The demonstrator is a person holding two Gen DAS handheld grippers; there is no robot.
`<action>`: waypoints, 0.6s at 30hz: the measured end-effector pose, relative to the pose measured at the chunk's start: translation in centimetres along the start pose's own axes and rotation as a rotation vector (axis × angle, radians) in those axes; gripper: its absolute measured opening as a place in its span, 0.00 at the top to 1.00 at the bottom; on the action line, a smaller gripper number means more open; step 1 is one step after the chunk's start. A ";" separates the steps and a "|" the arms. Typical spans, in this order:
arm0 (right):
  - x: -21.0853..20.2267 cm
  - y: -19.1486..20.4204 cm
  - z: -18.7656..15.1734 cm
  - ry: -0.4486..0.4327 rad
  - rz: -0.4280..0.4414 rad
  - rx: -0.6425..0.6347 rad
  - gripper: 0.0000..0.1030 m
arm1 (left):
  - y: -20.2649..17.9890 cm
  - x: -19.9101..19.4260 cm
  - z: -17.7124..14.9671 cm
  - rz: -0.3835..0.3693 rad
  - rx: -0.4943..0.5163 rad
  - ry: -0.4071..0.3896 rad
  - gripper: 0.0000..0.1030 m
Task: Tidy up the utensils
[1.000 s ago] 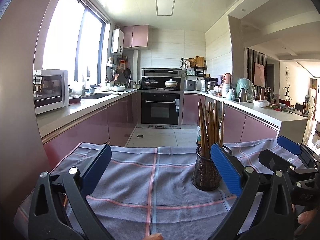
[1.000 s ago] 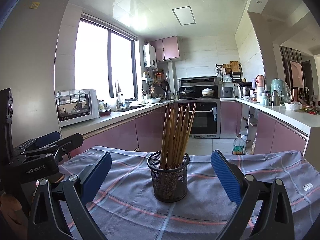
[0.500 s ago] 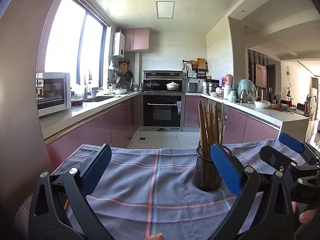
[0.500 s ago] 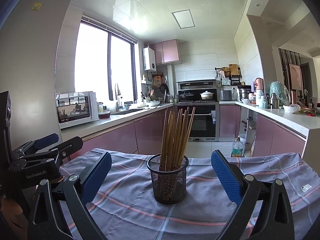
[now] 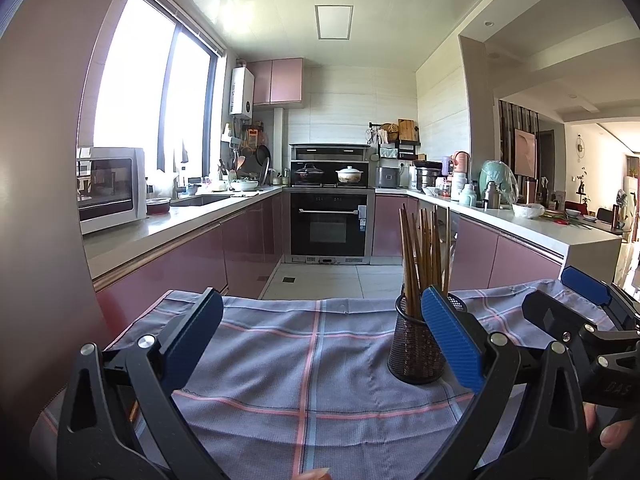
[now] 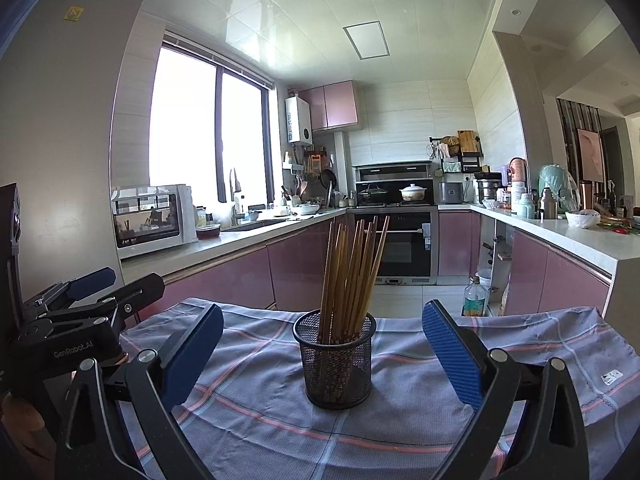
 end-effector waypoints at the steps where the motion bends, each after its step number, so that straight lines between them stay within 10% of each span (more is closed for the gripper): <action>1: 0.0 0.0 0.0 -0.001 0.000 0.000 0.07 | 0.0 0.0 0.0 0.000 0.002 0.000 0.05; 18: 0.0 0.1 0.2 -0.005 -0.002 0.001 0.07 | 0.1 -0.1 0.3 0.005 0.000 -0.006 0.05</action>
Point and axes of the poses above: each gripper's, at about its wrist camera, not at the fingertips, and x roughly the way its jaws point, y to its left, z to its top, the point moved 3 cm from there along x, roughly the way its jaws point, and after that the axes turned 2 degrees about -x, right-handed, at the moved point
